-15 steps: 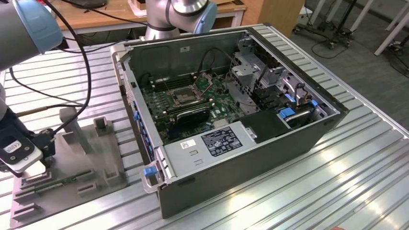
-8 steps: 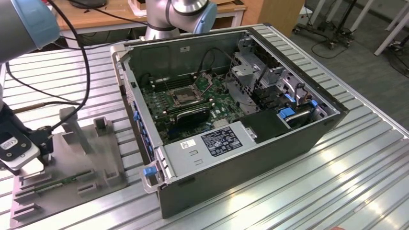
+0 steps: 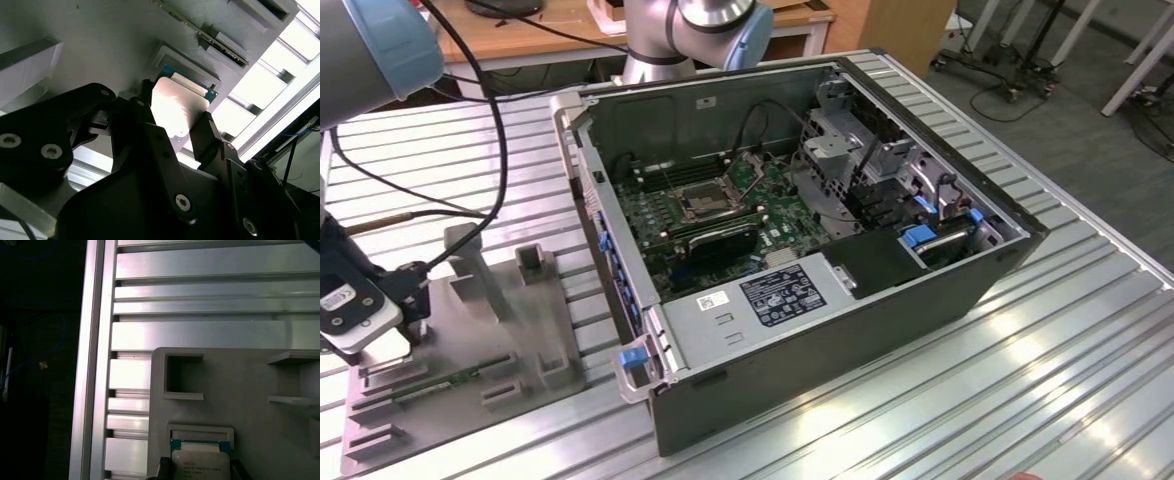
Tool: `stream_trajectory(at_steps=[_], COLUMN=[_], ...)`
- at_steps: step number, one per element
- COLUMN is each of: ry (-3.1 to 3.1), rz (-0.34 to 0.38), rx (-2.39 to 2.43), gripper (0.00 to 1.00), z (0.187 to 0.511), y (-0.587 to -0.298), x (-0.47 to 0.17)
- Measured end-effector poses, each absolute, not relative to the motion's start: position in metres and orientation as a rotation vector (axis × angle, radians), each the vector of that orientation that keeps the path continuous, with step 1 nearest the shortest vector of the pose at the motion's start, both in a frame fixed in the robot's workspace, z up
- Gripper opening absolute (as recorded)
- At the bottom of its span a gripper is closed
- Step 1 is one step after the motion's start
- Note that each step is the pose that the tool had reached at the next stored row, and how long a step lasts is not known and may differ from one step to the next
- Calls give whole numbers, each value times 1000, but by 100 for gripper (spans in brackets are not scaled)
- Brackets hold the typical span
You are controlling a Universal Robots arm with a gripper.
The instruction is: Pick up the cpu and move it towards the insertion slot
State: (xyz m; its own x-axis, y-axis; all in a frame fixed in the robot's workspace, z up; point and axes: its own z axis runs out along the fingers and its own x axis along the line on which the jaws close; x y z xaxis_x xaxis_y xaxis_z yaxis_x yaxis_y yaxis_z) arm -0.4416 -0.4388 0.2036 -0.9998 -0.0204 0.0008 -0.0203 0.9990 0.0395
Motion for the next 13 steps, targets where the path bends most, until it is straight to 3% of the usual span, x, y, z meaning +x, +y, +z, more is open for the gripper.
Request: stream_trajectory(at_steps=[13], ry=[-3140], rz=[-62], rx=[32], gripper=[54], z=[212], y=[-439], x=[-442])
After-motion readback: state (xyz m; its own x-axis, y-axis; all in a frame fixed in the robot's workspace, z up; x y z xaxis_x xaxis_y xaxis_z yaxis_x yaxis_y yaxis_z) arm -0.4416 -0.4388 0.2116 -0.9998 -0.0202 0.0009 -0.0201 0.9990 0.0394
